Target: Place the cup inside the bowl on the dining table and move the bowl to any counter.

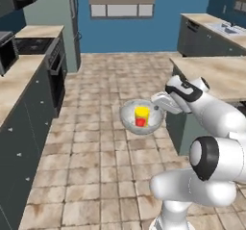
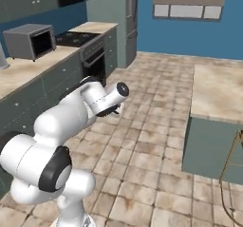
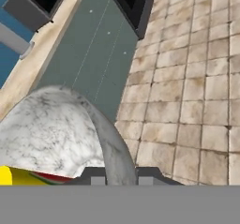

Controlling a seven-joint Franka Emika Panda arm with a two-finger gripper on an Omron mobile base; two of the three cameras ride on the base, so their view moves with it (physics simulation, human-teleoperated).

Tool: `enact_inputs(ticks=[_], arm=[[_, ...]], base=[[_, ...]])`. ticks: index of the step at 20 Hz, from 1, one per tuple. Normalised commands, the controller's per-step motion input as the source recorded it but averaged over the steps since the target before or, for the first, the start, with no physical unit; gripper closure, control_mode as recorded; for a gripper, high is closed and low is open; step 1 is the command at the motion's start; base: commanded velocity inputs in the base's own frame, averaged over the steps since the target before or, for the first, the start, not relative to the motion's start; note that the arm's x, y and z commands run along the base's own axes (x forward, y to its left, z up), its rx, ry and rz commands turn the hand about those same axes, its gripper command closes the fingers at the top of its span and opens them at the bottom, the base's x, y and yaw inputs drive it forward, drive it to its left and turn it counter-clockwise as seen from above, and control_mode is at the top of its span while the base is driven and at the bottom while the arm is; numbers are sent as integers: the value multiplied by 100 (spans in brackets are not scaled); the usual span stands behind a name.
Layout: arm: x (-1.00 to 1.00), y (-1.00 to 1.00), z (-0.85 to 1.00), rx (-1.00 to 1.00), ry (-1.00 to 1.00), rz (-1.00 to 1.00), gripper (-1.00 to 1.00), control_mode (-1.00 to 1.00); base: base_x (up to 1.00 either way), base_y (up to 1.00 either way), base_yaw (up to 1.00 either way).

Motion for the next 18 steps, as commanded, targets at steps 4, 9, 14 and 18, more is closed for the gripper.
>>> enact_inputs(ticks=[4,9,14,18], arm=[[0,0,0,0,0,0,100,100],[0,0,0,0,0,0,100,100],[0,0,0,0,0,0,100,100],[0,0,0,0,0,0,100,100]], base=[[11,0,46],[0,-19,37],[0,-45,33],[0,-29,36]])
